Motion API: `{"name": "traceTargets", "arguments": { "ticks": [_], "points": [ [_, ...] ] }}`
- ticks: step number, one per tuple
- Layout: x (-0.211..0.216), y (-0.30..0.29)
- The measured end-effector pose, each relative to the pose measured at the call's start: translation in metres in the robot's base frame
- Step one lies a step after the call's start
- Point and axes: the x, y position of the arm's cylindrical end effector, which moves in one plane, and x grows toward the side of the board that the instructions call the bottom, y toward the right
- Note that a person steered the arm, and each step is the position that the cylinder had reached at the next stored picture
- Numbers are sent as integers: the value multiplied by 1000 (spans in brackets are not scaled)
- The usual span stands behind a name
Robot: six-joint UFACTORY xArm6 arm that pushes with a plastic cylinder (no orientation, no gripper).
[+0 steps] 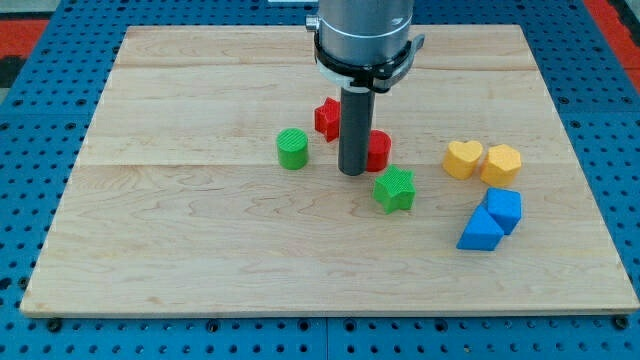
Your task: Push the red circle to the center
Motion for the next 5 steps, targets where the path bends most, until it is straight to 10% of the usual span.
{"name": "traceTargets", "arguments": {
  "ticks": [5],
  "points": [
    [-59,0]
  ]
}}
